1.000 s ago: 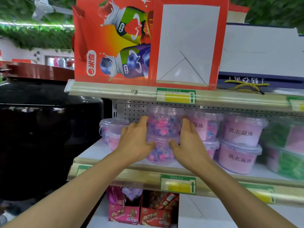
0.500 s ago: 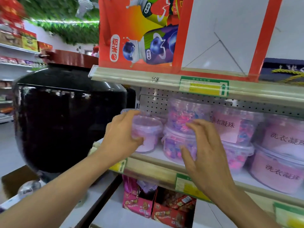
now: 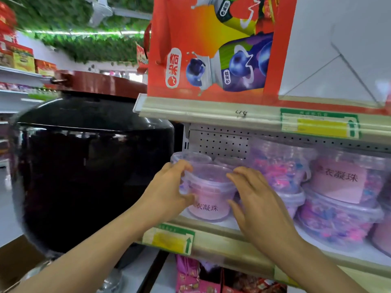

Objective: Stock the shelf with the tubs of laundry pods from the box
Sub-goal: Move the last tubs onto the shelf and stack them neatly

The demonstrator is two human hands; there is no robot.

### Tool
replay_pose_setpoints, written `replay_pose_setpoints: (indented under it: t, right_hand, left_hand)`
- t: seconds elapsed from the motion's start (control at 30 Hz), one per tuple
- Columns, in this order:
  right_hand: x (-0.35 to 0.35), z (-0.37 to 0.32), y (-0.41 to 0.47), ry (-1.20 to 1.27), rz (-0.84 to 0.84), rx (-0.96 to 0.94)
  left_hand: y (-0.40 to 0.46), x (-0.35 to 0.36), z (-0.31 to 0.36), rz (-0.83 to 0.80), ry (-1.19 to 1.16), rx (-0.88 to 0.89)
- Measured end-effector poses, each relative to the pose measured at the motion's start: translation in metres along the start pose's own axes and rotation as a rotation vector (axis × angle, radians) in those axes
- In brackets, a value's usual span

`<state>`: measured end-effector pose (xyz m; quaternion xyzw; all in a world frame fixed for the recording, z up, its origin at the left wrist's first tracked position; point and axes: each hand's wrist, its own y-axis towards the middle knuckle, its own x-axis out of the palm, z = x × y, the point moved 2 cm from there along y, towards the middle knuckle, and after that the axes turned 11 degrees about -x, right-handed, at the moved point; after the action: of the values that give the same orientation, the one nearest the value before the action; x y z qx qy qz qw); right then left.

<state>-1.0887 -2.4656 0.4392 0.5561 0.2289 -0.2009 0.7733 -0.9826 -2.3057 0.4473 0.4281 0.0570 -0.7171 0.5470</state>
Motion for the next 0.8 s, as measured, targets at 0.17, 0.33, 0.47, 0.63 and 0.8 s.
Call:
replay_pose_setpoints:
  t: [0.17, 0.33, 0.47, 0.63, 0.8]
  right_hand:
    - [0.011, -0.005, 0.009, -0.007, 0.004, 0.062]
    - [0.001, -0.011, 0.008, -0.09, -0.01, 0.074]
    - [-0.005, -0.015, 0.009, -0.104, -0.017, 0.08]
    - [-0.006, -0.012, 0.007, -0.094, -0.046, 0.111]
    - [-0.005, -0.012, 0.009, -0.11, -0.028, 0.07]
  left_hand:
    - [0.031, -0.013, -0.02, 0.014, 0.011, 0.068]
    - [0.062, -0.013, -0.035, 0.1, 0.071, 0.122]
    - [0.08, -0.005, -0.045, 0.113, 0.14, 0.178]
    - [0.089, 0.0, -0.04, 0.163, 0.183, 0.214]
    - [0.086, -0.002, -0.035, 0.207, 0.223, 0.273]
